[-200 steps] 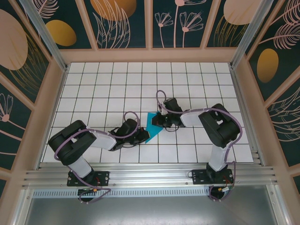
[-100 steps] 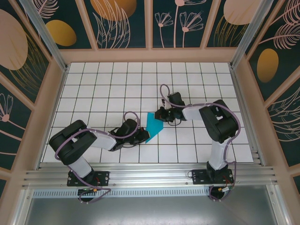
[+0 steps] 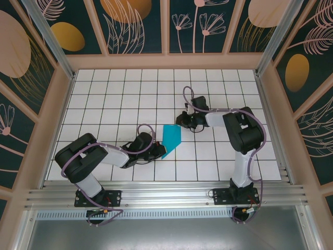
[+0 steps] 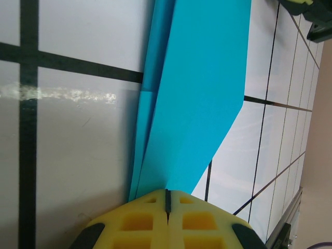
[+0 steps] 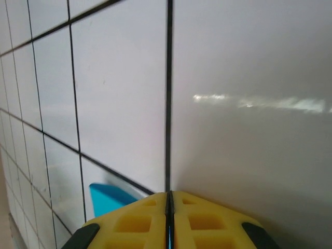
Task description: Fold a paper plane with a square sheet of paper (pick it up from the middle)
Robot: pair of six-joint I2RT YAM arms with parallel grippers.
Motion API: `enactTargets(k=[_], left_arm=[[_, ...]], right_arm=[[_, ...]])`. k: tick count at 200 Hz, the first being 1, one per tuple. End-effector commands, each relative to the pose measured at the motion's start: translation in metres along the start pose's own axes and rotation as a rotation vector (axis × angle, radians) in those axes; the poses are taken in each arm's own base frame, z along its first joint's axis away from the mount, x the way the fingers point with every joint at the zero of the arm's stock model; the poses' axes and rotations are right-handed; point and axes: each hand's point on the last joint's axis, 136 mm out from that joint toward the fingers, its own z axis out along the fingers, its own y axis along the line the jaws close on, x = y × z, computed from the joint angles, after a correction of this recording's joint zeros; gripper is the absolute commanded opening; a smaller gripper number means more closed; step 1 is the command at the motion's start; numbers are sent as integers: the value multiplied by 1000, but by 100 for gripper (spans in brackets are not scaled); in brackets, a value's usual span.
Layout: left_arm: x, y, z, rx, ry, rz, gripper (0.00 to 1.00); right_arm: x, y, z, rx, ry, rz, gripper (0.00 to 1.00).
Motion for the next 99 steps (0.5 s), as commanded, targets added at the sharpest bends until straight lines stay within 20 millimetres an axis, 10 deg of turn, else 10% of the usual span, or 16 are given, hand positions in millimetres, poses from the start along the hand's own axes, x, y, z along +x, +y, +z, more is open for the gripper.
enactTargets(k=[1,51,99], left_arm=[[40,102,-8,-344,122,-59,0],[40,100,-7,-348,124,-49,0],[37,94,-5,-333,121,-44,0]], right_arm=[[-24,-27,-5,107,-70,-10,12],[-38,20,-48,26,-148,-68,15],[24,71,-44,-155,-37,-132,14]])
